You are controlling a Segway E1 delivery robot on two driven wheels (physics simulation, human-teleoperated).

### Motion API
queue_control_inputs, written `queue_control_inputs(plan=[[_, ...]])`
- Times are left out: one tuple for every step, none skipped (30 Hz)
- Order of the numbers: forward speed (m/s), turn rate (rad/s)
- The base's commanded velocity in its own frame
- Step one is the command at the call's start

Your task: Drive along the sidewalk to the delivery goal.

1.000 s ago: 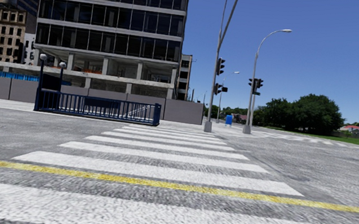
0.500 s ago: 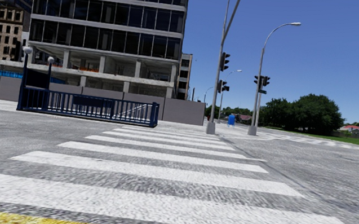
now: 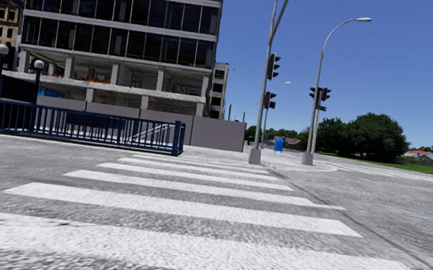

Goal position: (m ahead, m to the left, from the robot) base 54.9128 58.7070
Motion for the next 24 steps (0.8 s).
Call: queue_control_inputs(plan=[[2.0, 0.0], [2.0, 0.0], [2.0, 0.0], [2.0, 0.0], [2.0, 0.0], [2.0, 0.0], [2.0, 0.0], [2.0, 0.0], [2.0, 0.0], [2.0, 0.0], [2.0, 0.0], [2.0, 0.0], [2.0, 0.0], [2.0, 0.0], [2.0, 0.0], [2.0, 0.0], [2.0, 0.0], [2.0, 0.0], [2.0, 0.0], [2.0, 0.0], [2.0, 0.0], [2.0, 0.0], [2.0, 0.0], [2.0, 0.0]])
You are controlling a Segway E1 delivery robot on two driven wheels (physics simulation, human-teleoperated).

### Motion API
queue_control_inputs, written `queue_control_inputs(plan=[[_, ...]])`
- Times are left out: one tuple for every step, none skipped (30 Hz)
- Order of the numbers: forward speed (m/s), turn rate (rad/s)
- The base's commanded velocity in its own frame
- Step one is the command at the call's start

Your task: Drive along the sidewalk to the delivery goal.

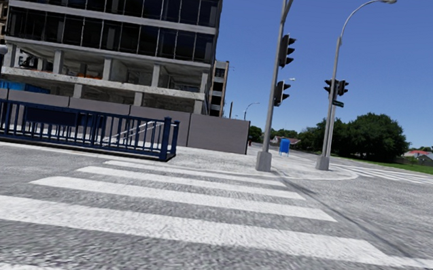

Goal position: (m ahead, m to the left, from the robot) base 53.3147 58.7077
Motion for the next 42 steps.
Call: queue_control_inputs(plan=[[2.0, 0.0], [2.0, 0.0], [2.0, 0.0], [2.0, 0.0], [2.0, 0.0], [2.0, 0.0], [2.0, 0.0], [2.0, 0.0], [2.0, 0.0], [2.0, 0.0], [2.0, 0.0], [2.0, 0.0], [2.0, 0.0], [2.0, 0.0], [2.0, 0.0], [2.0, 0.0], [2.0, 0.0], [2.0, 0.0], [2.0, 0.0], [2.0, 0.0], [2.0, 0.0], [2.0, 0.0], [2.0, 0.0], [2.0, 0.0], [2.0, 0.0], [2.0, 0.0], [2.0, 0.0], [2.0, 0.0], [2.0, 0.0], [2.0, 0.0], [2.0, 0.0], [2.0, 0.0], [2.0, 0.0], [2.0, 0.0], [2.0, 0.0], [2.0, 0.0], [2.0, 0.0], [2.0, 0.0], [2.0, 0.0], [2.0, 0.0], [2.0, 0.0], [2.0, 0.0]])
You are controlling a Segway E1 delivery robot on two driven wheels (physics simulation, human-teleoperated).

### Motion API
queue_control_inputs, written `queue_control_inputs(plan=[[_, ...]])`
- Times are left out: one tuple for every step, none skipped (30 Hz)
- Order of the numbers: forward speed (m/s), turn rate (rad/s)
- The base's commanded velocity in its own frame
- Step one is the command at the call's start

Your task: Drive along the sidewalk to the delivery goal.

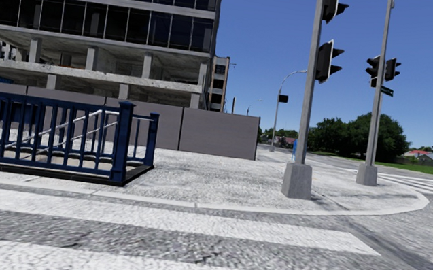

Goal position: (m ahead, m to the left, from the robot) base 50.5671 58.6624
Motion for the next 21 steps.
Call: queue_control_inputs(plan=[[2.0, 0.0], [2.0, 0.0], [2.0, 0.0], [2.0, 0.0], [2.0, 0.0], [2.0, 0.0], [2.0, 0.0], [2.0, 0.0], [2.0, 0.0], [2.0, 0.0], [2.0, 0.0], [2.0, 0.0], [2.0, 0.0], [2.0, -0.01], [2.0, -0.08], [2.0, -0.08], [2.0, -0.11], [2.0, -0.12], [2.0, -0.14], [2.0, -0.14], [2.0, -0.2]])
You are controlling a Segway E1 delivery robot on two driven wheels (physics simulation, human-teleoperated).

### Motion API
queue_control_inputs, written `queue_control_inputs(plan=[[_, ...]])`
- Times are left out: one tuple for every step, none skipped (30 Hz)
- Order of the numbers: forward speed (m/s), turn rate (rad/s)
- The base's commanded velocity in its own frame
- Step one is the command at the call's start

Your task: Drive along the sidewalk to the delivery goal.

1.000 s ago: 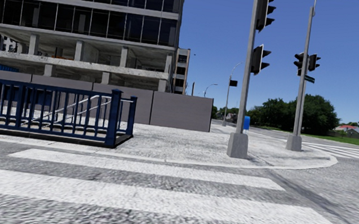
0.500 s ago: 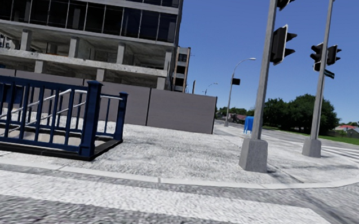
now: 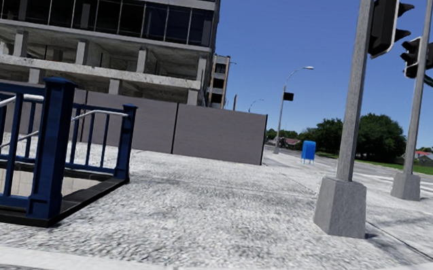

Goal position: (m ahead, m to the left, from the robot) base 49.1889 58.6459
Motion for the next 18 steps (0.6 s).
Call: queue_control_inputs(plan=[[2.0, -0.26], [2.0, -0.29], [2.0, -0.29], [2.0, -0.3], [2.0, -0.3], [2.0, -0.31], [2.0, -0.31], [1.96, -0.31], [1.86, -0.31], [1.79, -0.31], [1.65, -0.31], [1.61, -0.31], [1.61, -0.31], [1.59, -0.31], [1.57, -0.31], [1.56, -0.31], [1.56, -0.31], [1.56, -0.31]])
